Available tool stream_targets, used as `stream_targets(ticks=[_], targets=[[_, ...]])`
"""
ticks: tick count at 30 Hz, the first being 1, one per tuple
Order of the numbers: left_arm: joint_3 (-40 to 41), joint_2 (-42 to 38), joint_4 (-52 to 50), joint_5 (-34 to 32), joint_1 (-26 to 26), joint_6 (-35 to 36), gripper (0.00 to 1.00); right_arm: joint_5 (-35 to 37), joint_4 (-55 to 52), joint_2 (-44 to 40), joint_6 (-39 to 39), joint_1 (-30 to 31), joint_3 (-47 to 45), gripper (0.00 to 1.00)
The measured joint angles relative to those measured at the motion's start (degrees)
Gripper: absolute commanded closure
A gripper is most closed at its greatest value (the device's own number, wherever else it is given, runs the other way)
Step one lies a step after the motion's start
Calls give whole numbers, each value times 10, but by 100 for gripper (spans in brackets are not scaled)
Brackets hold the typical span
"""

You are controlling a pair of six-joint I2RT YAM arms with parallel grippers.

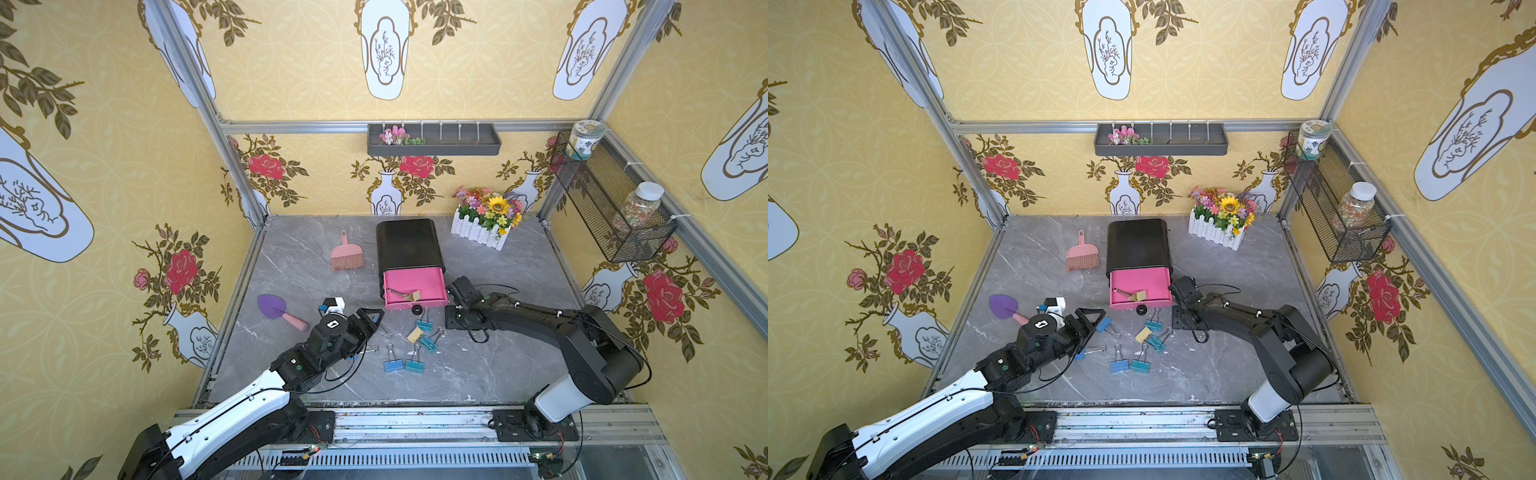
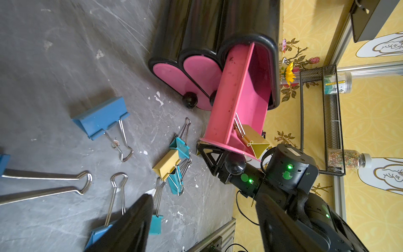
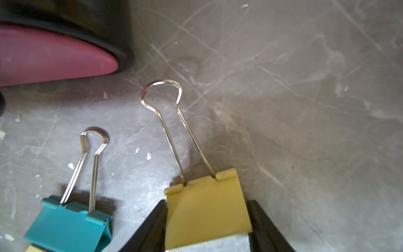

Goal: Put the binder clips in the drawer according to color
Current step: Pick up the binder clip at the center of the board, then place the binder clip in the drawer.

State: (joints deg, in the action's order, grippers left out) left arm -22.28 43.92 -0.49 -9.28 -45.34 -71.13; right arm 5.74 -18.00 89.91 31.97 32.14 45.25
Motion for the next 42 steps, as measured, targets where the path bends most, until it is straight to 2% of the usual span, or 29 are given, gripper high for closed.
stream_targets(ticks=[11, 17, 20, 26, 38, 42], targets=[[-21, 14, 0, 0, 0, 8, 19, 27, -82, -143, 9, -12, -7, 49], [-46, 17, -4, -1, 3, 27, 19, 52, -161, -221, 1, -10, 55, 50], [-60, 19, -11, -3, 8, 39, 19, 58, -184, -211, -8, 11, 115, 50], [-71, 15, -28, -4, 15, 52, 19, 61, -196, -137, -21, 79, 211, 51], [-53, -16, -55, -10, 16, 47, 19, 47, -191, -52, -25, 112, 266, 50], [-52, -16, -55, -10, 16, 47, 19, 47, -181, -37, -35, 112, 278, 38]])
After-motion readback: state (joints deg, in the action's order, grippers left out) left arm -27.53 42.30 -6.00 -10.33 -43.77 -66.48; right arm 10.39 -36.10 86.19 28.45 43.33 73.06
